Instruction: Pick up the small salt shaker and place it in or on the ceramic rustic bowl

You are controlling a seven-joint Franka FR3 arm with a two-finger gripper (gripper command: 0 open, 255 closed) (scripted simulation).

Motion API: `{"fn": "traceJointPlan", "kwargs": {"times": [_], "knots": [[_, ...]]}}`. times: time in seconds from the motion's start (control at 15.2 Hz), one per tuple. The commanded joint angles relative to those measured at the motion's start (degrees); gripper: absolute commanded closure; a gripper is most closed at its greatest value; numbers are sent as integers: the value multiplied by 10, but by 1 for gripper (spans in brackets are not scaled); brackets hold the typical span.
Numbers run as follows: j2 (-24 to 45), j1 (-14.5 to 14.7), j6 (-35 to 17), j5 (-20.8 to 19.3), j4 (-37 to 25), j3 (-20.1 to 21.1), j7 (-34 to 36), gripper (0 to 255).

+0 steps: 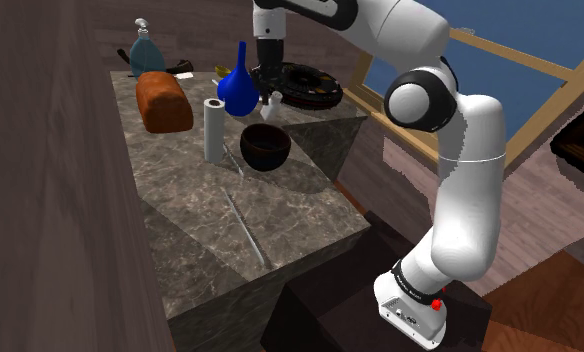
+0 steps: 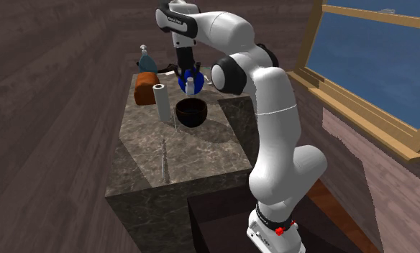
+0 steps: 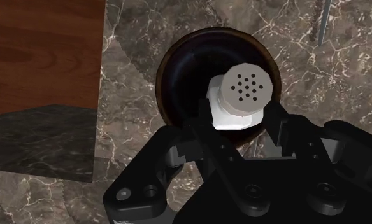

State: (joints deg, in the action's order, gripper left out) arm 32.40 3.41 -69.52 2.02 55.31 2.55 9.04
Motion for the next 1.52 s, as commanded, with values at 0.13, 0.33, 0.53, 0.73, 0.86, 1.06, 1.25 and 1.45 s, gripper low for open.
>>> {"fn": "traceJointPlan", "kwargs": {"times": [0.13,0.33,0.53,0.73,0.86,1.06,1.25,1.45], "knots": [[-19,0,-44,0,62,0,-2,255],[-26,-1,-71,0,97,0,-3,255],[-30,-1,-97,0,127,0,-4,255],[-32,-1,-108,0,140,-1,-5,255],[-32,-1,-108,0,140,-1,-5,255],[-32,-1,-108,0,140,-1,-5,255],[-32,-1,-108,0,140,-1,-5,0],[-32,-1,-108,0,140,-1,-5,0]]}}
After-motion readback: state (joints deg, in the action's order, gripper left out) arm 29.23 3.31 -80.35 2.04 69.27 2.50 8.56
